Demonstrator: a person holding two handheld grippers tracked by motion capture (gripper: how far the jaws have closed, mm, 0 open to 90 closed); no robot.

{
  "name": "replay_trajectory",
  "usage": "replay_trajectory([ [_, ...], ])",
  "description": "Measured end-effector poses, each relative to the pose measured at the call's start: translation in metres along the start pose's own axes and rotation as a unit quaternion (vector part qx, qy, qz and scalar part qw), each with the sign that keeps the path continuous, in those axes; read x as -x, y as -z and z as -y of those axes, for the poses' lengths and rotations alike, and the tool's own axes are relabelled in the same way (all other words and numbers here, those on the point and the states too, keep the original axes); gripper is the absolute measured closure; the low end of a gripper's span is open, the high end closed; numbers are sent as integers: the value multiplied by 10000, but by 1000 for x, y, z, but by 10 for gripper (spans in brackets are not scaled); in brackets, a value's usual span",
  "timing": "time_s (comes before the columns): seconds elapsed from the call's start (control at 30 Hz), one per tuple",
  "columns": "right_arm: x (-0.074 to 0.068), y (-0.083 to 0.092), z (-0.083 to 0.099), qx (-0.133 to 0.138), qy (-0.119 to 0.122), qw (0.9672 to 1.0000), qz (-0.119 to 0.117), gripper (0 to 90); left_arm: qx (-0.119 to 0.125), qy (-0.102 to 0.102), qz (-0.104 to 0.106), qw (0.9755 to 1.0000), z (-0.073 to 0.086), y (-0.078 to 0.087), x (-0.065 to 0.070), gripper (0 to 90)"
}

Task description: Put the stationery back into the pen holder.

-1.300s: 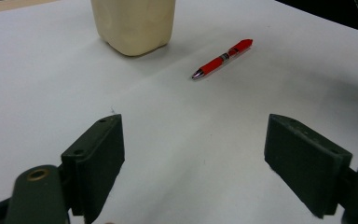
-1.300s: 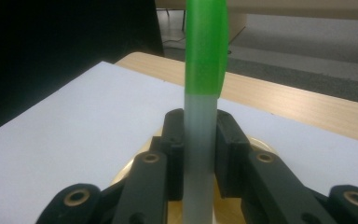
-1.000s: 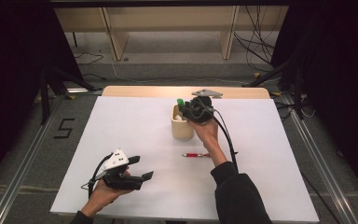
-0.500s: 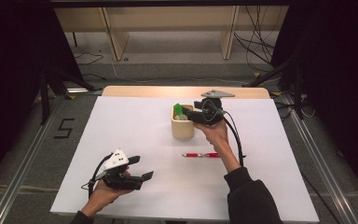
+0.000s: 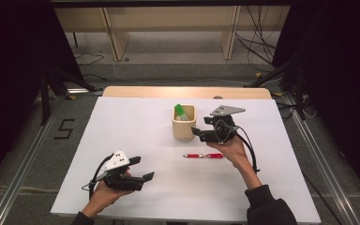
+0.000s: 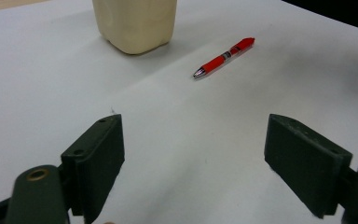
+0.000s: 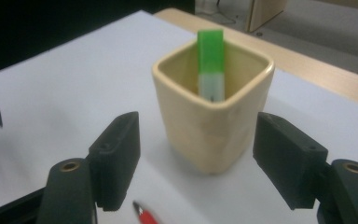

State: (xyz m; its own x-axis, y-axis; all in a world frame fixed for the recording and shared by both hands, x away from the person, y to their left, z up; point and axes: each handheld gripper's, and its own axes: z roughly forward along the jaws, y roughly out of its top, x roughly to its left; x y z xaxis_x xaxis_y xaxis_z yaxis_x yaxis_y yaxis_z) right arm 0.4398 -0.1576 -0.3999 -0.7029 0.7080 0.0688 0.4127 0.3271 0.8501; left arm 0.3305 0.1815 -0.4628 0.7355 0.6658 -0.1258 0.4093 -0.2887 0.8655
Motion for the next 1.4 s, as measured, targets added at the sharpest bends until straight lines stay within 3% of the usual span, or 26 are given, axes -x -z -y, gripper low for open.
replay_trajectory([
  [0.17, -2, 3, 11, -402, 218, 9989, -41, 320, 0, 19, 17, 10000, 0, 0, 1, 198],
  [0.6, 5, -2, 35, -1078, 176, 9940, -17, 320, 11, 18, 38, 10000, 1, 0, 0, 198],
  [0.87, 10, -6, 48, -1462, 197, 9890, -68, 344, 19, 18, 52, 10000, 1, 0, 1, 198],
  [1.4, 14, -18, 58, -2000, 249, 9792, -249, 448, -4, -13, 46, 10000, 1, 0, 1, 198],
])
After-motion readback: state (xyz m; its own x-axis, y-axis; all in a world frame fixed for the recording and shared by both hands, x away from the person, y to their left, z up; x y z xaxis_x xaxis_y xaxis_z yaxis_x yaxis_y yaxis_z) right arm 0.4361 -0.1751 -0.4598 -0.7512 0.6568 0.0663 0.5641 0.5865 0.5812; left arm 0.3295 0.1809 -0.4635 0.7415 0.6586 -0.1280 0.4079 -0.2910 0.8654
